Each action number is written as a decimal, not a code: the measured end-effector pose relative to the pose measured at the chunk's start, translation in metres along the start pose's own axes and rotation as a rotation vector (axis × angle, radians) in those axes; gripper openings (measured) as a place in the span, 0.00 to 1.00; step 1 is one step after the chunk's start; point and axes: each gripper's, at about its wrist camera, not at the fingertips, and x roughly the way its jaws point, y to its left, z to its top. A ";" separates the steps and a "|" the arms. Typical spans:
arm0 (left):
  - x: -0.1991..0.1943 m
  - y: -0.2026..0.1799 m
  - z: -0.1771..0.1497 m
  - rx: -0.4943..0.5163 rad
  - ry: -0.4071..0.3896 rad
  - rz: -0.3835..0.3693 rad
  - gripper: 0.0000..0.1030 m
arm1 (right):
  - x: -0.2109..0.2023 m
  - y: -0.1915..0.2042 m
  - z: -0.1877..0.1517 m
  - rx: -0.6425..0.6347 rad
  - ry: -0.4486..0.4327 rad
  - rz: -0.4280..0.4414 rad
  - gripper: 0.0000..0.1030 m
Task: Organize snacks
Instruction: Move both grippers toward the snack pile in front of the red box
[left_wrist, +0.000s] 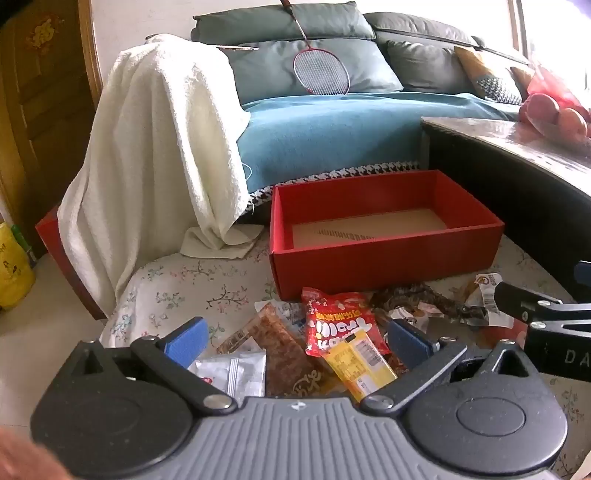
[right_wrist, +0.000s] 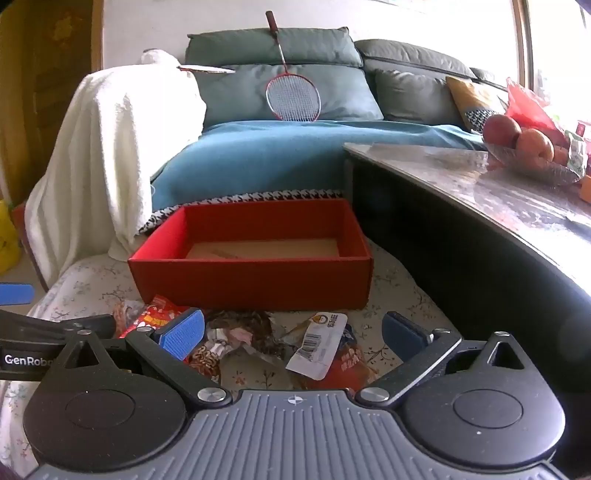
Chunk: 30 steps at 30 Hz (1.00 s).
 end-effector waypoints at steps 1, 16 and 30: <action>0.000 0.000 0.000 -0.001 -0.001 0.000 0.96 | 0.000 0.000 0.000 -0.003 0.000 -0.001 1.00; 0.007 0.001 -0.004 -0.027 0.044 -0.013 0.96 | 0.011 0.005 -0.004 -0.019 0.085 0.005 1.00; 0.007 0.012 -0.016 -0.046 0.110 -0.016 0.96 | 0.017 0.015 -0.008 -0.045 0.138 0.037 1.00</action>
